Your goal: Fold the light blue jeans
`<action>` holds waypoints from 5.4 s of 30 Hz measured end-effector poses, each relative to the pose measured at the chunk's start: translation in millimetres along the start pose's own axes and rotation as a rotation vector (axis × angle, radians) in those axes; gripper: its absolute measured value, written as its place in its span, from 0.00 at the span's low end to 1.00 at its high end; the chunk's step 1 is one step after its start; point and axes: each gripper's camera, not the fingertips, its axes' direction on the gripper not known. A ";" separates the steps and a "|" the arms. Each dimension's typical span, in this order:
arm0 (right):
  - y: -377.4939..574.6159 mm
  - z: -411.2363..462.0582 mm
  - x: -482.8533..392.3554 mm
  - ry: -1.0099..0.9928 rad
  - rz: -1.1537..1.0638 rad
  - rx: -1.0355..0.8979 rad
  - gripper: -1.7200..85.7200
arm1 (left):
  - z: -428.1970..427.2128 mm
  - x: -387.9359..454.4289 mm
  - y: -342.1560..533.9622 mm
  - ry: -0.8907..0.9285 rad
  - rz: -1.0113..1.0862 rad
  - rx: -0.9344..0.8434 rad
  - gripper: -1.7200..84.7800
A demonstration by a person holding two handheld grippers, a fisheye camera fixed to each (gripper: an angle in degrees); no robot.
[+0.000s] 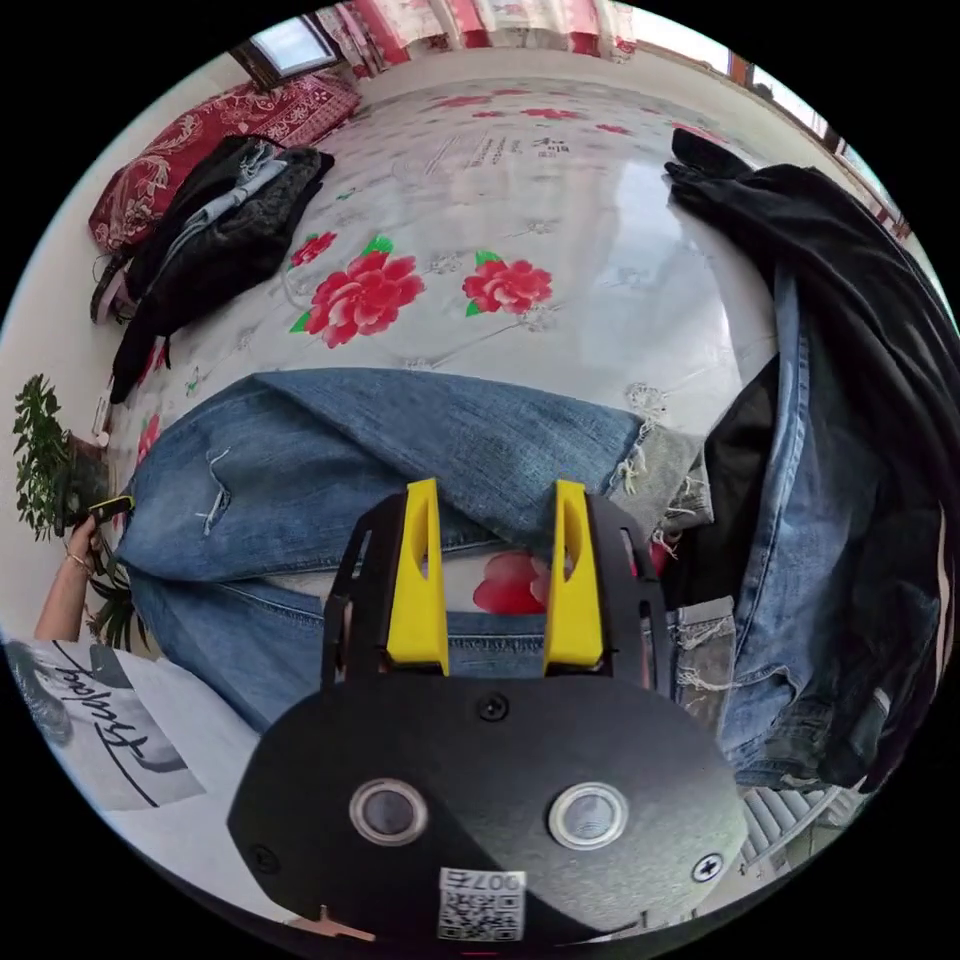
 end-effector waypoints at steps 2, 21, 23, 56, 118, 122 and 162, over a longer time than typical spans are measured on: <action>-12.3 18.9 -9.0 0.099 -0.049 -0.072 0.07 | -3.8 6.3 -0.9 -0.049 0.015 0.054 0.05; -164.4 -53.0 -20.2 -0.023 0.105 0.166 0.05 | -65.0 -53.3 -2.4 0.131 -0.245 0.349 0.05; -124.1 -36.7 -42.2 -0.071 0.017 0.144 0.05 | -81.9 -53.4 33.7 0.160 -0.218 0.395 0.07; 344.3 -178.8 213.4 -0.155 0.826 0.167 0.13 | -44.2 -179.7 371.7 0.552 -0.687 0.206 0.18; -35.3 -69.0 182.2 -0.267 0.699 0.254 0.09 | -85.5 -146.3 84.2 0.306 -0.345 0.395 0.15; -68.9 -40.1 186.5 -0.244 0.720 0.190 0.05 | -48.2 -139.6 45.3 0.235 -0.353 0.286 0.13; 139.9 197.8 -327.9 -0.186 -0.837 -0.100 0.02 | -3.6 43.0 97.6 0.310 0.413 0.439 0.12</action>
